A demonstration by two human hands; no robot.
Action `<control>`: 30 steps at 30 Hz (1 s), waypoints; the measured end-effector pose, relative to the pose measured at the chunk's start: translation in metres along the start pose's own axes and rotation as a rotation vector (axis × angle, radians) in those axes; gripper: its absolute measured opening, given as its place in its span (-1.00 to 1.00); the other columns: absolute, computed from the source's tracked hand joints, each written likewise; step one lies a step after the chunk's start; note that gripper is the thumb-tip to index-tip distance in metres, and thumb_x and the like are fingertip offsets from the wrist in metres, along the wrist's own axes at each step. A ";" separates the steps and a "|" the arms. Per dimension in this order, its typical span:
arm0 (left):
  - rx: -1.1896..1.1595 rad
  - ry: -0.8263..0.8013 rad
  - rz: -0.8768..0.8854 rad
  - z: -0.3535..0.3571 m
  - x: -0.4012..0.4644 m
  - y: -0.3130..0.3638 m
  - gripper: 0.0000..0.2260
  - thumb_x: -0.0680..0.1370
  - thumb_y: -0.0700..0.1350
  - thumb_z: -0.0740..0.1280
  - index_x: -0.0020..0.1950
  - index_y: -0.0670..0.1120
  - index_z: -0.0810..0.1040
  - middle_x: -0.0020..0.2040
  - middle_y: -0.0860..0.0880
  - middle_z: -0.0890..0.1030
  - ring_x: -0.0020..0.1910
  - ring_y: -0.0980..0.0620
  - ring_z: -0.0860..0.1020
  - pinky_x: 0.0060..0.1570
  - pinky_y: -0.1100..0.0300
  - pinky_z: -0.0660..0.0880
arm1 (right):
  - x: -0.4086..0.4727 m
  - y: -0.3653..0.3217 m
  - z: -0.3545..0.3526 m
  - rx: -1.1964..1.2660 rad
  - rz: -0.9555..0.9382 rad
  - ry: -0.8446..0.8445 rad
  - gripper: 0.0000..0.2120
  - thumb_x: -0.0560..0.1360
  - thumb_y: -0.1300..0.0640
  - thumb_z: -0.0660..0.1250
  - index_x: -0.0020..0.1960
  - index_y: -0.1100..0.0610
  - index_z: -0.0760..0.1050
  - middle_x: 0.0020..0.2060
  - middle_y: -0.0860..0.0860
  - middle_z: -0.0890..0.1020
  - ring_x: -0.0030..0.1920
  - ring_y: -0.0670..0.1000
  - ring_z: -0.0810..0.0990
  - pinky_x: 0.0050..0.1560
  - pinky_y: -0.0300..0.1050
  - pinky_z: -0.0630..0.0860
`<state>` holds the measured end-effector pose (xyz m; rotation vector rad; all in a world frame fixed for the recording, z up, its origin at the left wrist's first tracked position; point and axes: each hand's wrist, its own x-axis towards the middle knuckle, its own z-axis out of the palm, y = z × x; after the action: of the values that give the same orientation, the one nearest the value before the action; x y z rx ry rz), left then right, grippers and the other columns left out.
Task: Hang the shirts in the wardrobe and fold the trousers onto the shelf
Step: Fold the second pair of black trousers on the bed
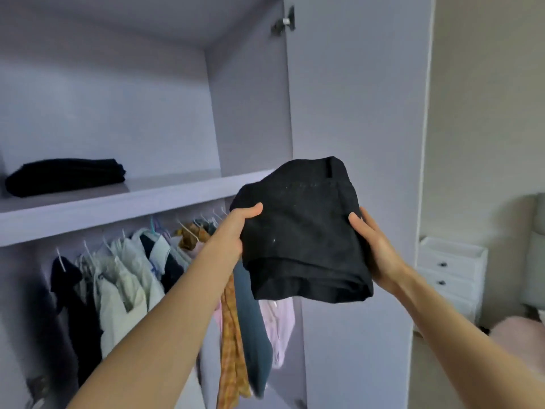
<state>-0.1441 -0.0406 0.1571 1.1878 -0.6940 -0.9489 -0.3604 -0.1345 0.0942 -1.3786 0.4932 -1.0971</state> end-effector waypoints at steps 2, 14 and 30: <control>-0.028 0.042 0.035 -0.008 0.022 0.027 -0.51 0.43 -0.06 0.45 0.31 -0.15 0.43 0.22 -0.14 0.51 0.14 -0.19 0.49 0.16 -0.07 0.44 | 0.035 -0.014 0.020 -0.038 -0.016 -0.041 0.01 0.17 -0.36 0.45 0.49 -0.16 0.06 0.19 -0.29 0.47 0.12 -0.24 0.53 0.11 -0.18 0.46; -0.574 0.489 0.345 -0.153 0.158 0.196 -0.60 0.44 -0.20 0.40 0.27 -0.06 0.48 0.16 -0.11 0.56 0.04 -0.18 0.57 0.05 -0.10 0.54 | 0.264 -0.031 0.235 -1.044 -1.019 -0.097 -0.17 0.39 -0.29 0.26 0.52 -0.03 0.00 0.49 0.06 0.13 0.48 0.09 0.08 0.43 0.18 0.09; -0.492 0.507 0.654 -0.312 0.254 0.284 -0.73 0.54 -0.25 0.27 0.23 -0.20 0.40 0.10 -0.22 0.54 0.12 -0.24 0.51 0.11 -0.24 0.43 | 0.479 -0.018 0.481 -1.121 -1.303 -0.125 -0.44 0.44 0.37 0.22 0.39 0.06 0.24 0.24 0.01 0.42 0.22 0.09 0.27 -0.31 -0.12 0.28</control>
<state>0.3076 -0.1009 0.3446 0.6449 -0.3605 -0.2191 0.2506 -0.2786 0.3522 -2.9389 -0.0092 -1.8260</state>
